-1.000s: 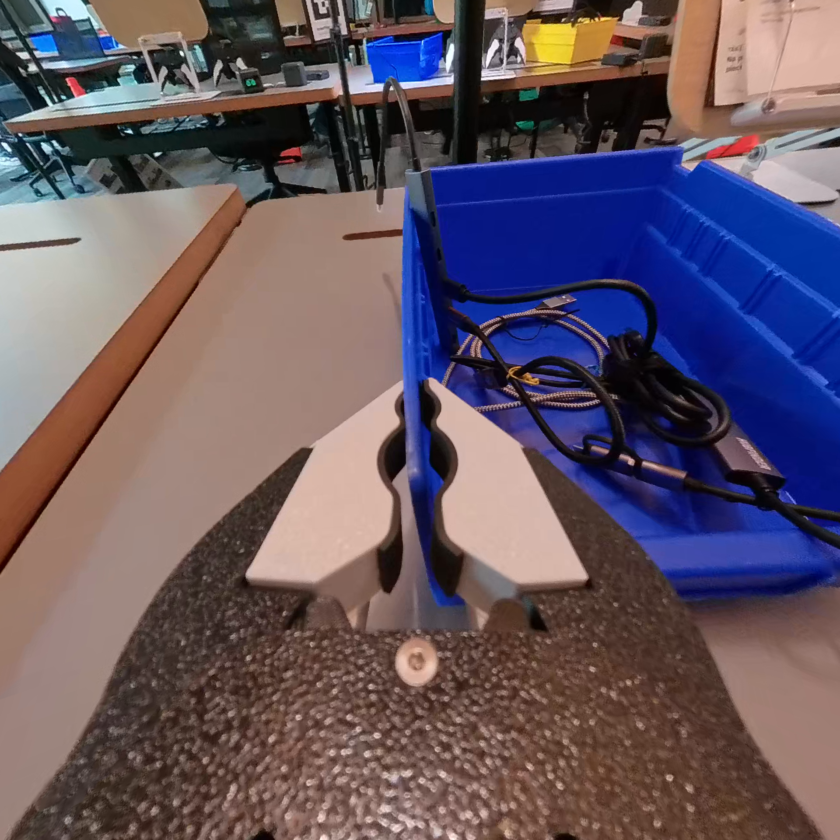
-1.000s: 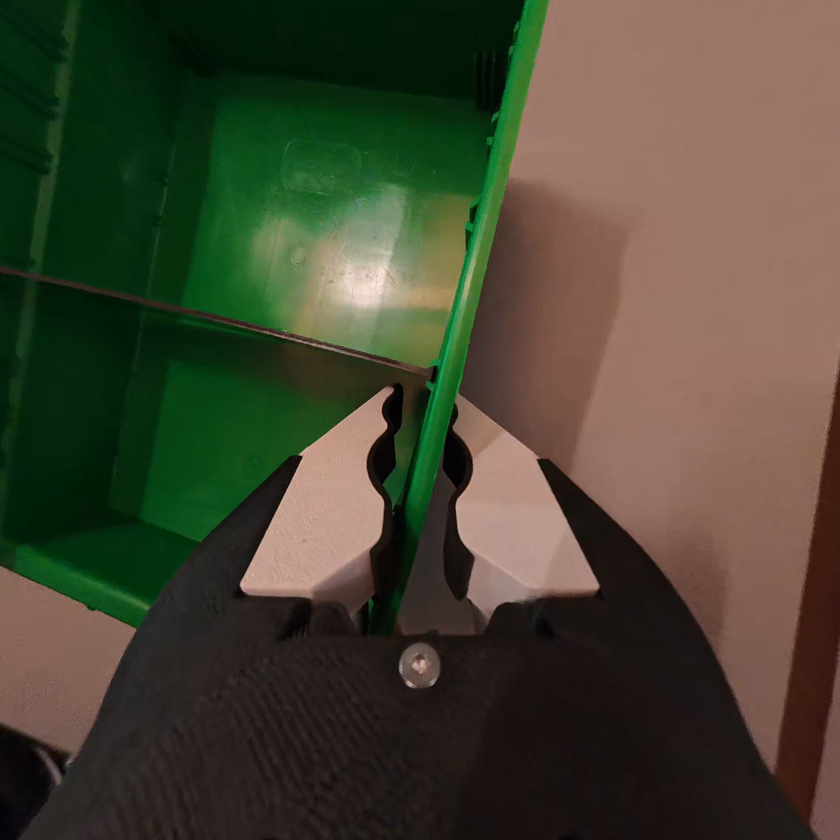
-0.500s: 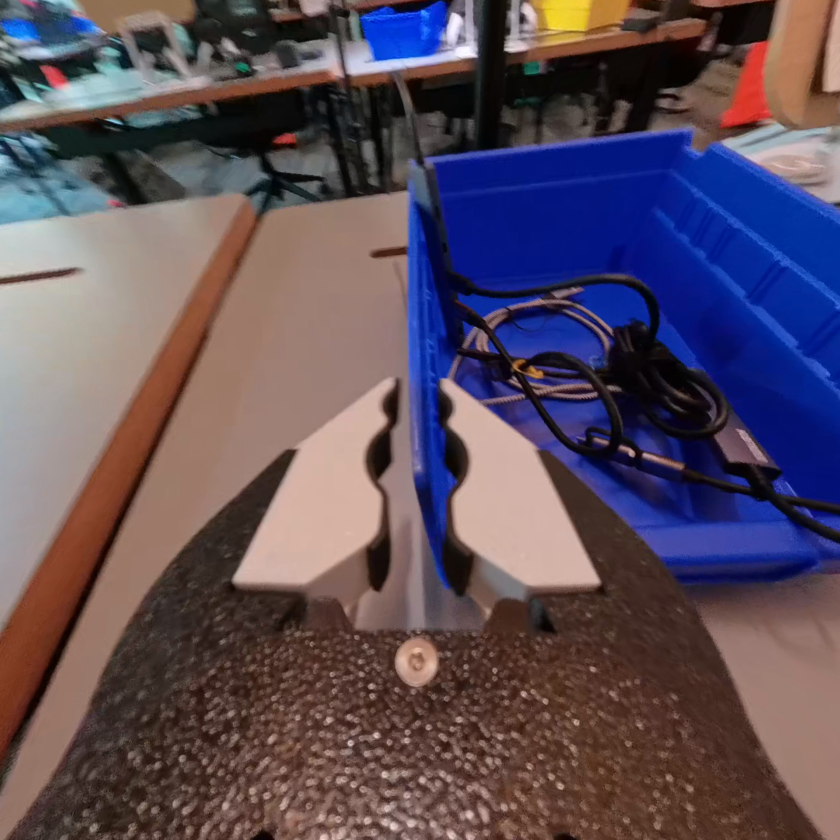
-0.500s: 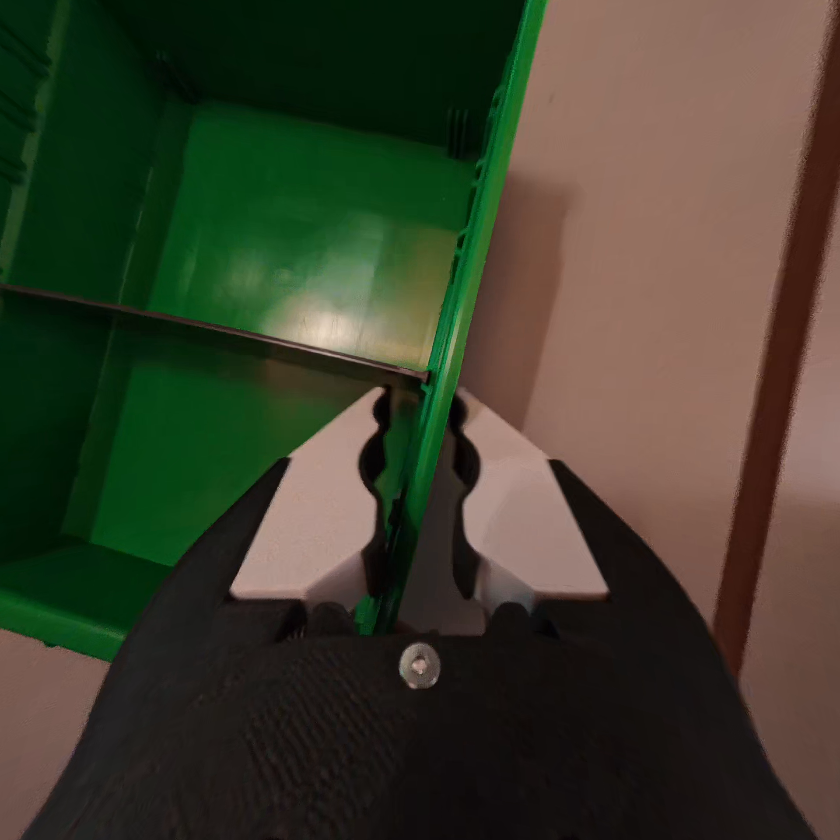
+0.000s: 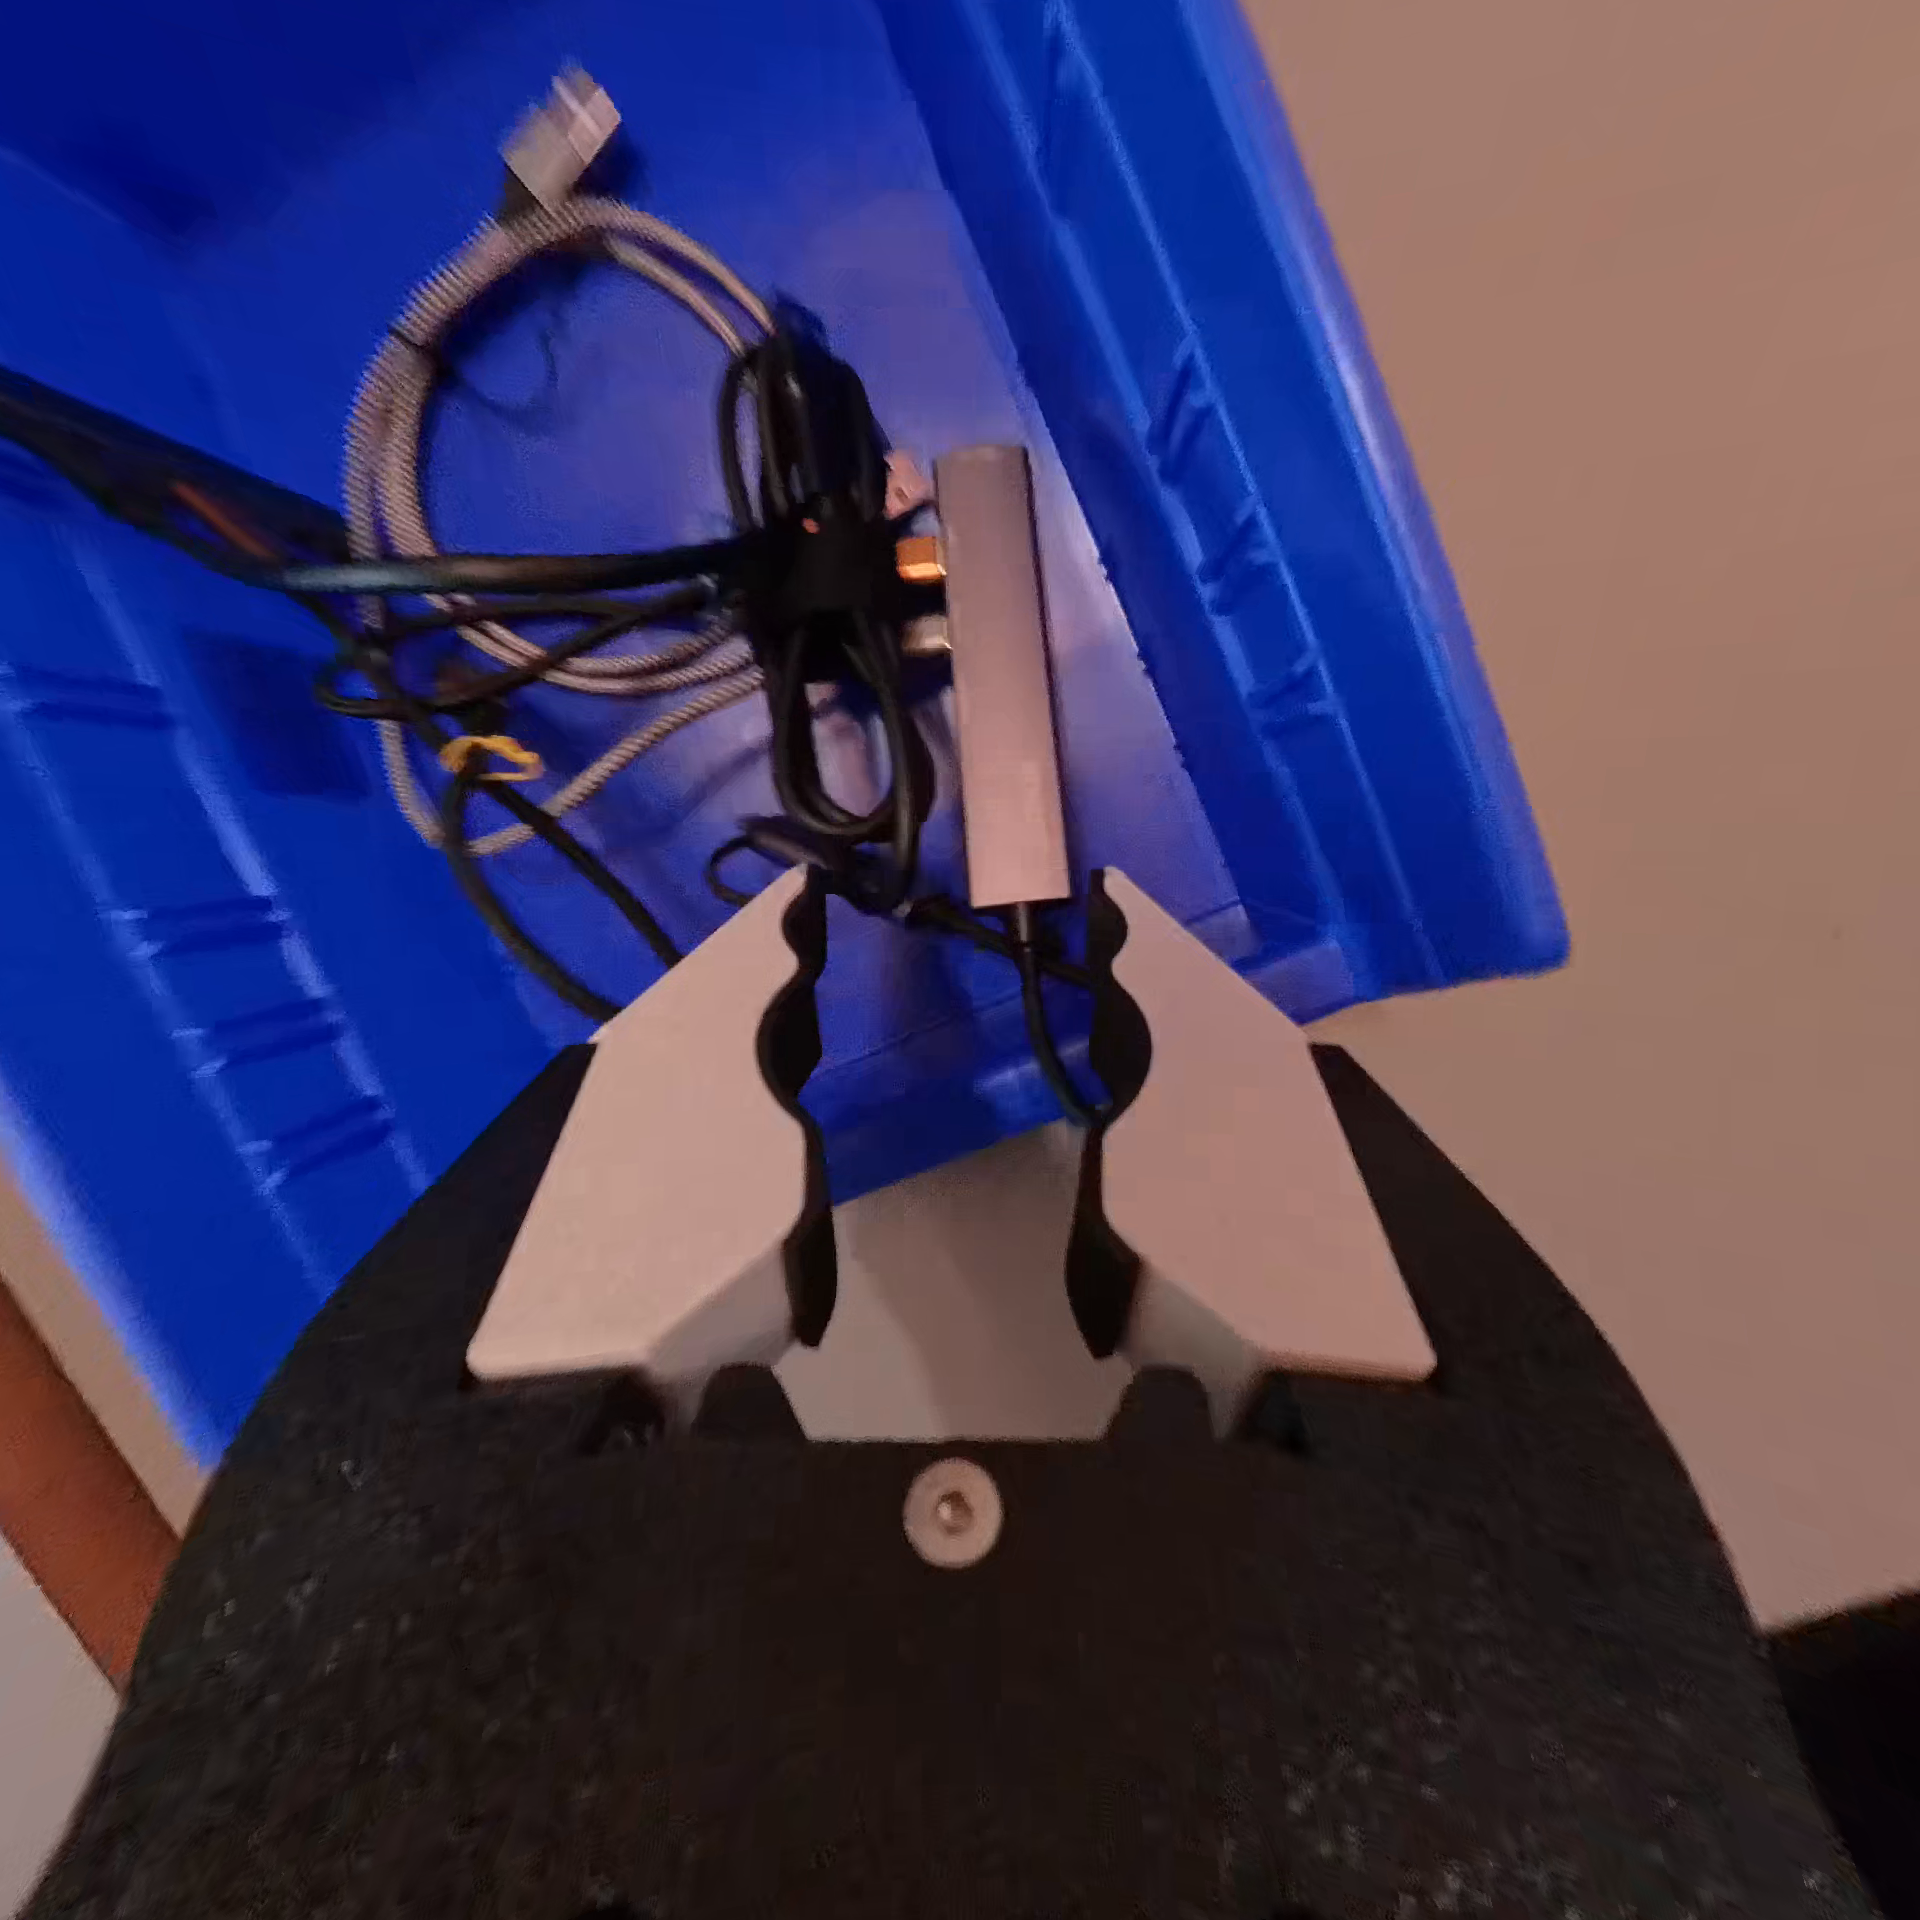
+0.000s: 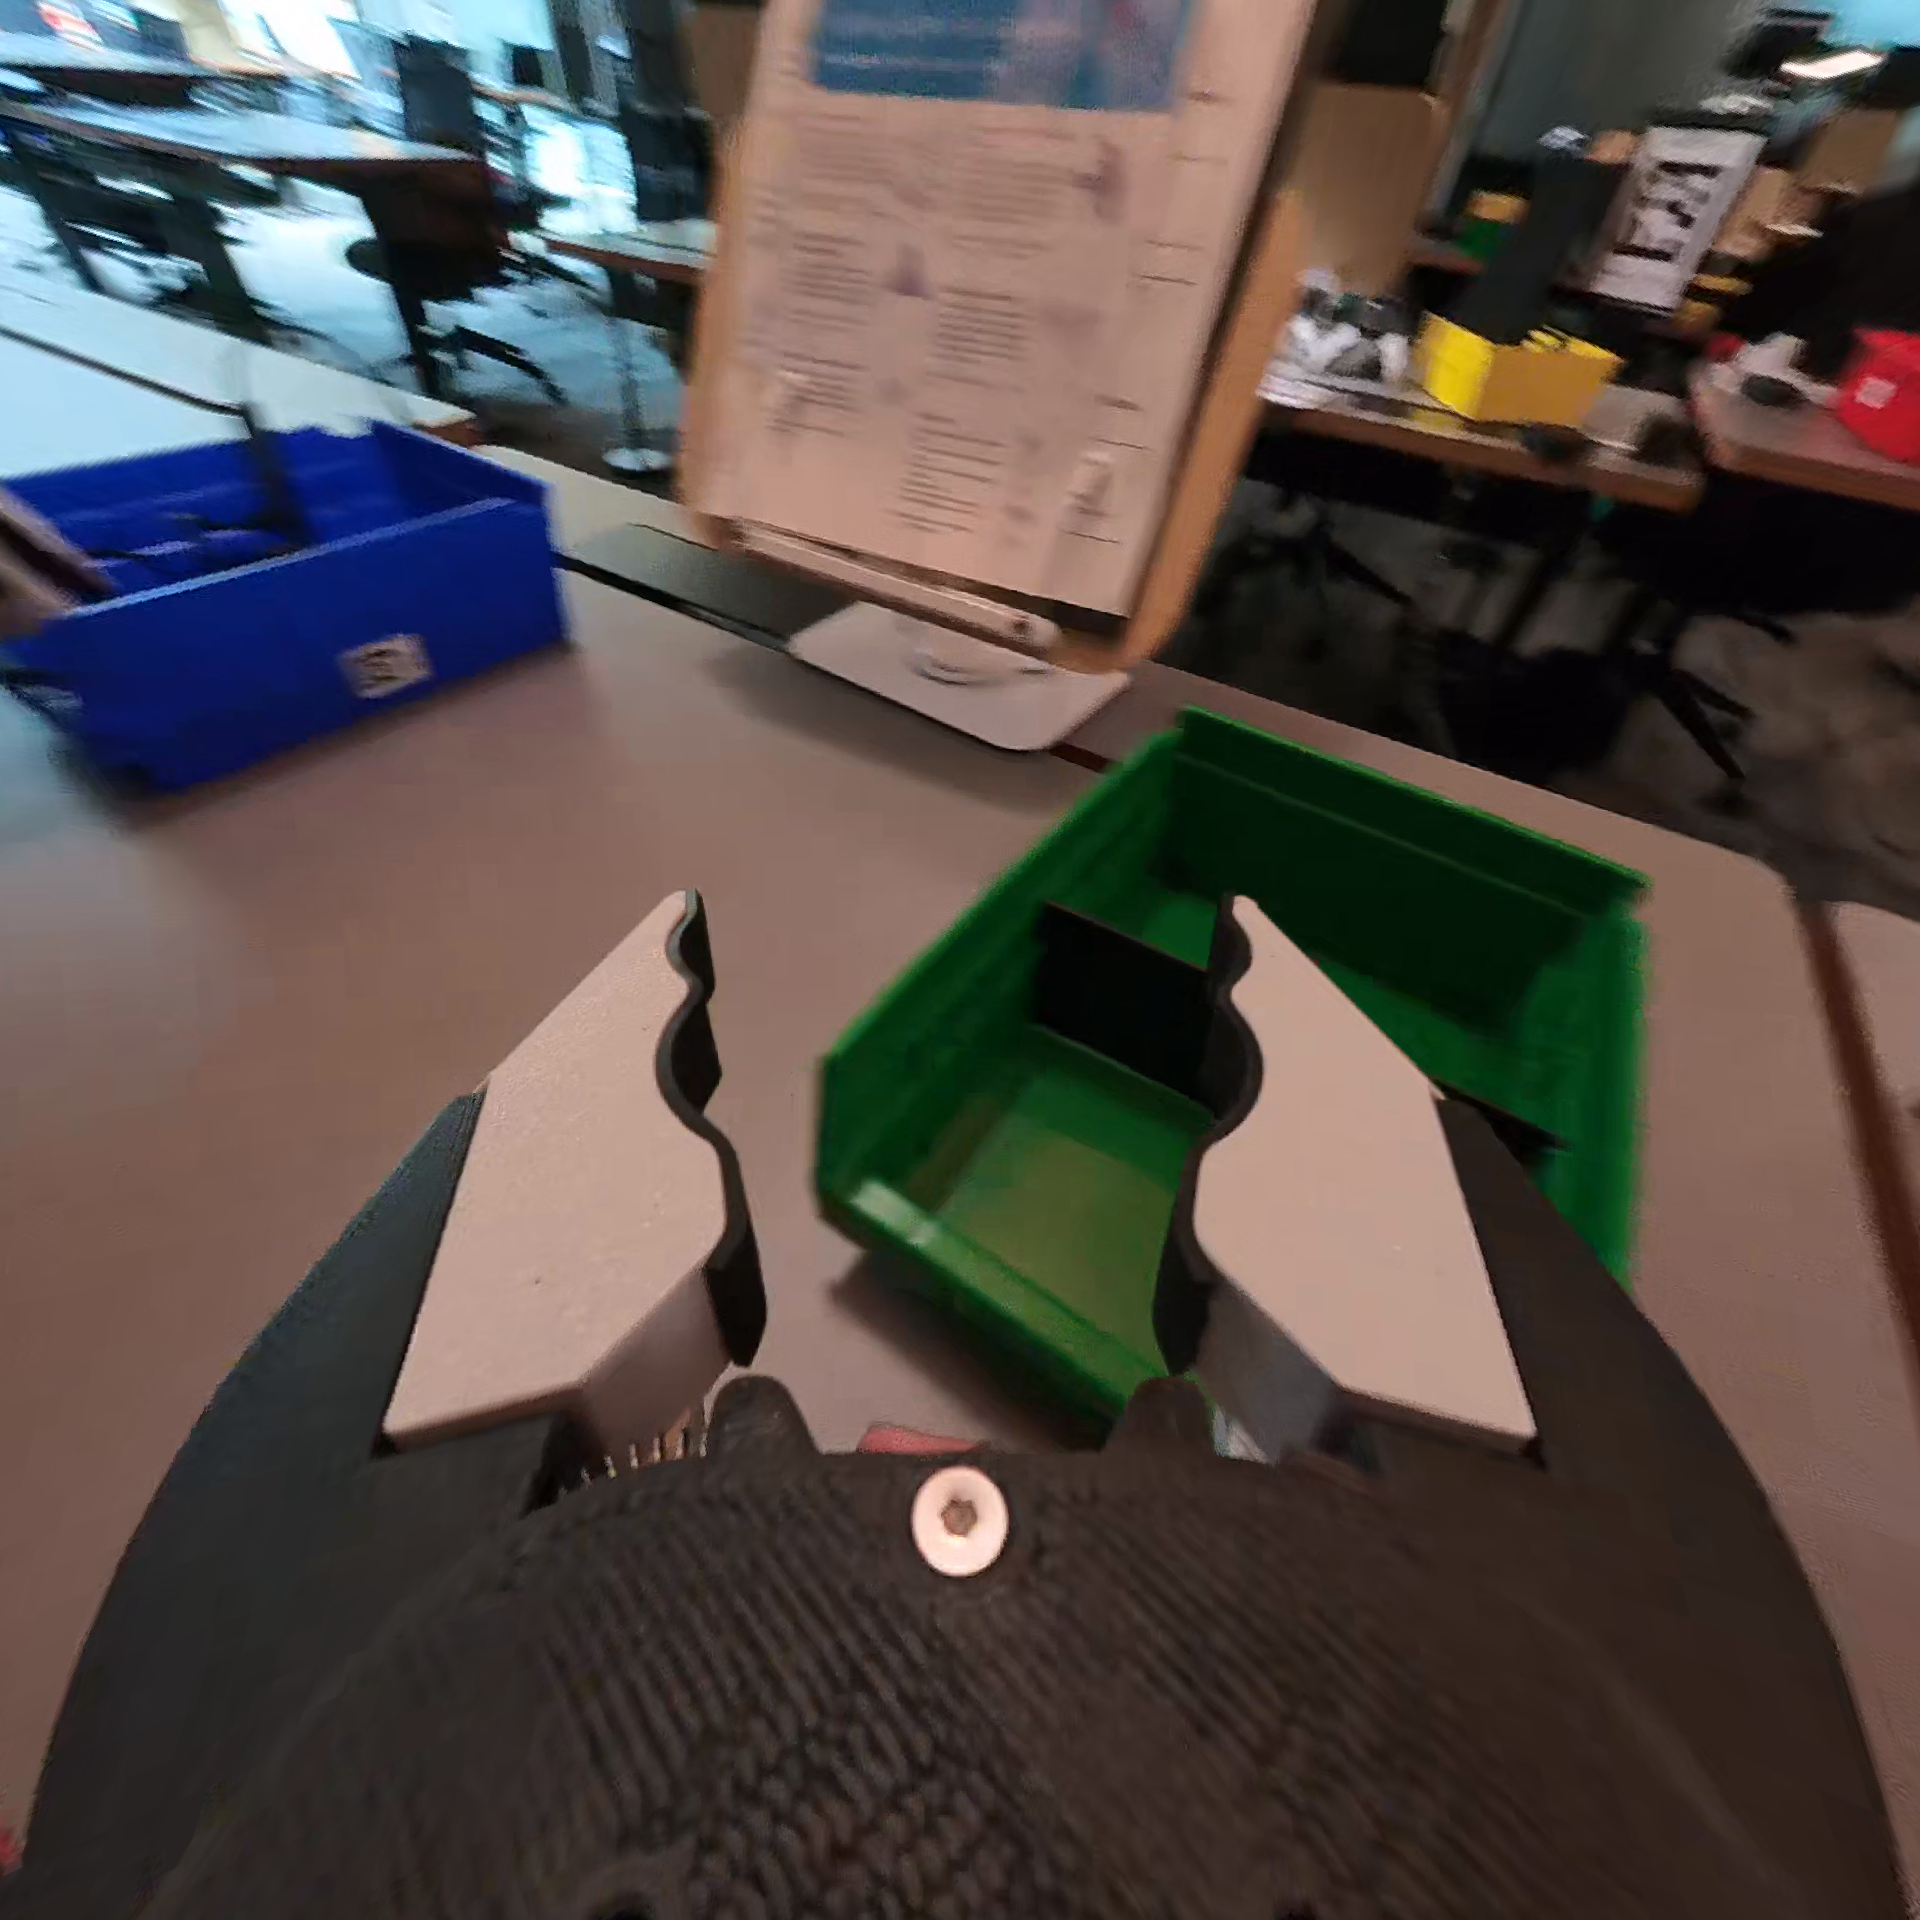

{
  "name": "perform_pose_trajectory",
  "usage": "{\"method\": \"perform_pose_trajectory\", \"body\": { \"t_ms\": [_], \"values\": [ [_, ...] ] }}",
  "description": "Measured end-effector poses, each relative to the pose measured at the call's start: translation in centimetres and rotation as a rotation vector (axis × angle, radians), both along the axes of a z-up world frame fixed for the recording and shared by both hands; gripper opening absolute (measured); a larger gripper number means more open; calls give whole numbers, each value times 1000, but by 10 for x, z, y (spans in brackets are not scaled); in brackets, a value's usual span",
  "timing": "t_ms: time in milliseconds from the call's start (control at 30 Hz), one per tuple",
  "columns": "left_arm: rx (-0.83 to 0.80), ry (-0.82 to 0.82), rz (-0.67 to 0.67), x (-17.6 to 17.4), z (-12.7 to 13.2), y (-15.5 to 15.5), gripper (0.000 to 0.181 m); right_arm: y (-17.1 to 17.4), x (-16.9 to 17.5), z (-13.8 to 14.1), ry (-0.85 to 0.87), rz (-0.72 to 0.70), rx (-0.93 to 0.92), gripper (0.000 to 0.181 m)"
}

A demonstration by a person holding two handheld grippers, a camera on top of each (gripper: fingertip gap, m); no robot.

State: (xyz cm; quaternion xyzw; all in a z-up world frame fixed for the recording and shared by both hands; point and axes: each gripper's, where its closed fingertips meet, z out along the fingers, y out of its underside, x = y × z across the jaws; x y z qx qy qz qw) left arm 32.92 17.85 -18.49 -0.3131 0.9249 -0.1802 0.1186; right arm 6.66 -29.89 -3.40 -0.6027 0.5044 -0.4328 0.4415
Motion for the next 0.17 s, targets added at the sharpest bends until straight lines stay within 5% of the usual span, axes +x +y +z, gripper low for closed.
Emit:
{"method": "perform_pose_trajectory", "body": {
  "t_ms": [33, 167],
  "values": [
    [40, 61, 7, -2, -9, -1, 49, 17, -3, -1, -18, 39, 9, 93],
    [159, 143, 8, 0, -25, -3, 43, 55, -4, -13, 8, 133, -30, 91]
  ]
}}
